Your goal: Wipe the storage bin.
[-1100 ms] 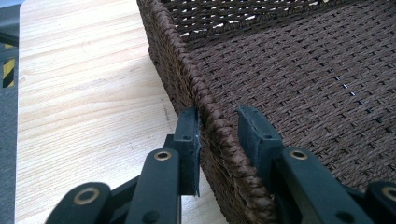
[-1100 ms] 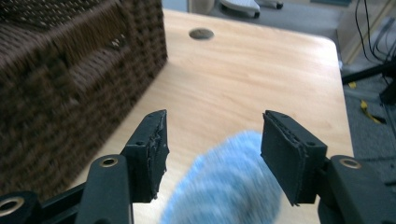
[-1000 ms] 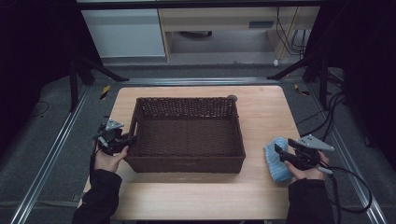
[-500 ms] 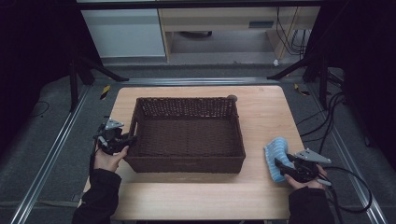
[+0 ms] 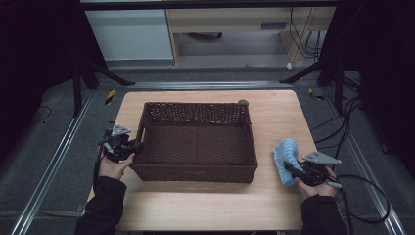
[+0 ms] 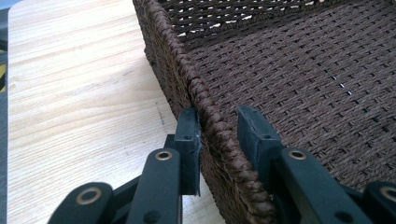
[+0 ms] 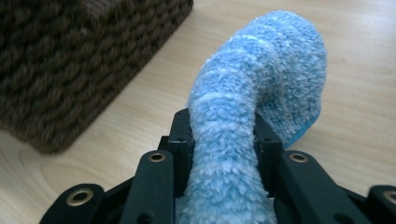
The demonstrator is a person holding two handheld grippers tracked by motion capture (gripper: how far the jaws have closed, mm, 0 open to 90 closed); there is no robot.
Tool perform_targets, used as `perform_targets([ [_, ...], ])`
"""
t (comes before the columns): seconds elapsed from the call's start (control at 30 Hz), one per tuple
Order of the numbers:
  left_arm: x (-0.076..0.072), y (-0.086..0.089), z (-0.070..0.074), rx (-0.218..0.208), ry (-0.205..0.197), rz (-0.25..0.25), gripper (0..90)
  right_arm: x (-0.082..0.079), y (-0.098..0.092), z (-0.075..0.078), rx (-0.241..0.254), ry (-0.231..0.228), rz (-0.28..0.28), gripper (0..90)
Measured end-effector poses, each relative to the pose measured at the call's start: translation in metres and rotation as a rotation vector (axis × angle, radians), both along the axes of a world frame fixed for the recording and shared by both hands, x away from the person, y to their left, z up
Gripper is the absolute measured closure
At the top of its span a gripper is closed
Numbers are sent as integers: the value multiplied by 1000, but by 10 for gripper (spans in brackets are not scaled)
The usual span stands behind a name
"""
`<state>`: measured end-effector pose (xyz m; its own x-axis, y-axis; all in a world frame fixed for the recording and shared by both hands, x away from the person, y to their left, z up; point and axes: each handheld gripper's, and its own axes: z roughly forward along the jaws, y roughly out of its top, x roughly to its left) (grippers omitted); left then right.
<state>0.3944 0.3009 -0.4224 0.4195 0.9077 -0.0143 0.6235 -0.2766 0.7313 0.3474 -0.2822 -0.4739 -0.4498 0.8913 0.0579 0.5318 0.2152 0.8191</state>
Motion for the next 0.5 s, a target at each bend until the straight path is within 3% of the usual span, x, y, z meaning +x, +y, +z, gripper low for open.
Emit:
perform_targets([
  [0.37,-7,-16,1,10,0,-57,704,28,19,21,15,-87,39,681],
  [0.5,-8,-21,1,15,-2,-64,706,49,23,26,-1,-109,44,683],
])
